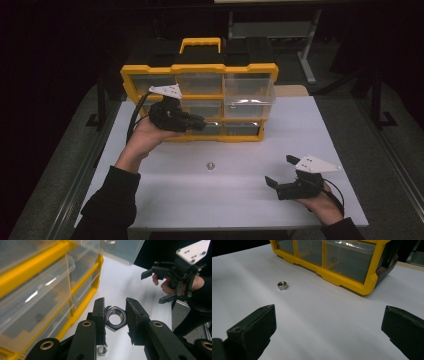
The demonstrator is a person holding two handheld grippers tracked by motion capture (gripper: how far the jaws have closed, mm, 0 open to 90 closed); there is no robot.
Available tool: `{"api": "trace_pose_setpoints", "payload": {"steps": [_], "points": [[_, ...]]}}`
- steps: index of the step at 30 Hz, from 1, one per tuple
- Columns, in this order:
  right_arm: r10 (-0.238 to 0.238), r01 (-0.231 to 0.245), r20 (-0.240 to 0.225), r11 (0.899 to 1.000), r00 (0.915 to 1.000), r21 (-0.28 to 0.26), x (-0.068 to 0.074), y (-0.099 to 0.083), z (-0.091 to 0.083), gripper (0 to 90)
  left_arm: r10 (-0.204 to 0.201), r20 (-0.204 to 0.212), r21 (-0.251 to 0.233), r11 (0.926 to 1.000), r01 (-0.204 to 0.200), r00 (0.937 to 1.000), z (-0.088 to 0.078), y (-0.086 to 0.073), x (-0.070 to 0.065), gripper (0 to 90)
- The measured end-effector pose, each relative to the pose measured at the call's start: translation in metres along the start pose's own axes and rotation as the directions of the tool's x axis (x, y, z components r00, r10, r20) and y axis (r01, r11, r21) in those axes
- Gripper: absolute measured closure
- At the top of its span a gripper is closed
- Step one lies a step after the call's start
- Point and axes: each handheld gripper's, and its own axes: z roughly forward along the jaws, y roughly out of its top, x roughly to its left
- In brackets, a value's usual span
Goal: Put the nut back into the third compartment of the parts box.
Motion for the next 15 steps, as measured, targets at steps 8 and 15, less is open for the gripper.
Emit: {"api": "trace_pose_setpoints", "payload": {"steps": [8,15], "points": [[-0.003,0.003,-0.003,1.000,1.0000,0.000,0.000,0.000,0.000,0.0,0.025,0.006,0.004,0.9997,-0.025,0.9997,-0.005,0.021,-0.004,70.6],[-0.001,0.001,-0.002,1.000,1.0000,-0.001,0.000,0.000,-0.001,0.0,0.042,0.008,-0.004,0.9991,-0.042,0.9991,-0.009,0.036,-0.005,70.6]]}}
